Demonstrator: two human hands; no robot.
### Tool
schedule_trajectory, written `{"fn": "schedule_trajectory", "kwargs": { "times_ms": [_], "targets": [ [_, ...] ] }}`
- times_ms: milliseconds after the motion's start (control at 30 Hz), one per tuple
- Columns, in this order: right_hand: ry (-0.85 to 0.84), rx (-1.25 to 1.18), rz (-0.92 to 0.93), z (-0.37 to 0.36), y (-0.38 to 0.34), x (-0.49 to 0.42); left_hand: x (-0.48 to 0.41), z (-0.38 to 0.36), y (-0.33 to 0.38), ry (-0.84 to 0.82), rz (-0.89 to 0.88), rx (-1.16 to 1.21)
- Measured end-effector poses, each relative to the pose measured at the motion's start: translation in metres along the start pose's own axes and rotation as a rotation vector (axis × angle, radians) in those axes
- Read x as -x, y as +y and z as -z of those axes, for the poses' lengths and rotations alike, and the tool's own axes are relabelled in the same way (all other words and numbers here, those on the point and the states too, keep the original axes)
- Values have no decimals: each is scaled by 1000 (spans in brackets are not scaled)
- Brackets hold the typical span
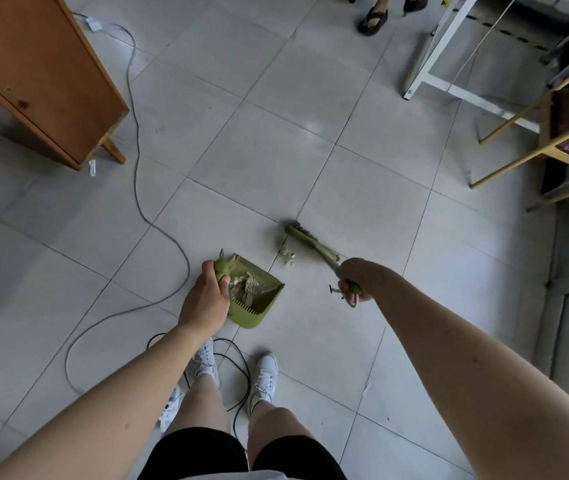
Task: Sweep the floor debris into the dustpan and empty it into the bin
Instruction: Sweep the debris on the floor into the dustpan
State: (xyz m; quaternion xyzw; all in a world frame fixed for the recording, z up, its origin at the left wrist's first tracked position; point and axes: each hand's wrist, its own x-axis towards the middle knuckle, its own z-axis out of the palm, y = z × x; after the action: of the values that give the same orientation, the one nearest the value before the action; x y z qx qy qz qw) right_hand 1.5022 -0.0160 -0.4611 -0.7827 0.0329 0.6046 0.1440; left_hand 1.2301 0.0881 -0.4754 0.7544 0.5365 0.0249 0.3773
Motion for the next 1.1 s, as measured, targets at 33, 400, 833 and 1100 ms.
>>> {"fn": "schedule_trajectory", "kwargs": {
  "times_ms": [33,400,833,1100],
  "targets": [
    [-31,9,-11,-3,4,-2,0,-1,1,-4,5,4],
    [-162,188,-51,28,-30,67,-4,-10,13,-44,-13,-8],
    [-76,139,-12,49,-64,102,-12,9,15,13,-3,-11],
    [-117,-132,-21,53,-66,92,-12,24,12,42,22,80]
  ]
}}
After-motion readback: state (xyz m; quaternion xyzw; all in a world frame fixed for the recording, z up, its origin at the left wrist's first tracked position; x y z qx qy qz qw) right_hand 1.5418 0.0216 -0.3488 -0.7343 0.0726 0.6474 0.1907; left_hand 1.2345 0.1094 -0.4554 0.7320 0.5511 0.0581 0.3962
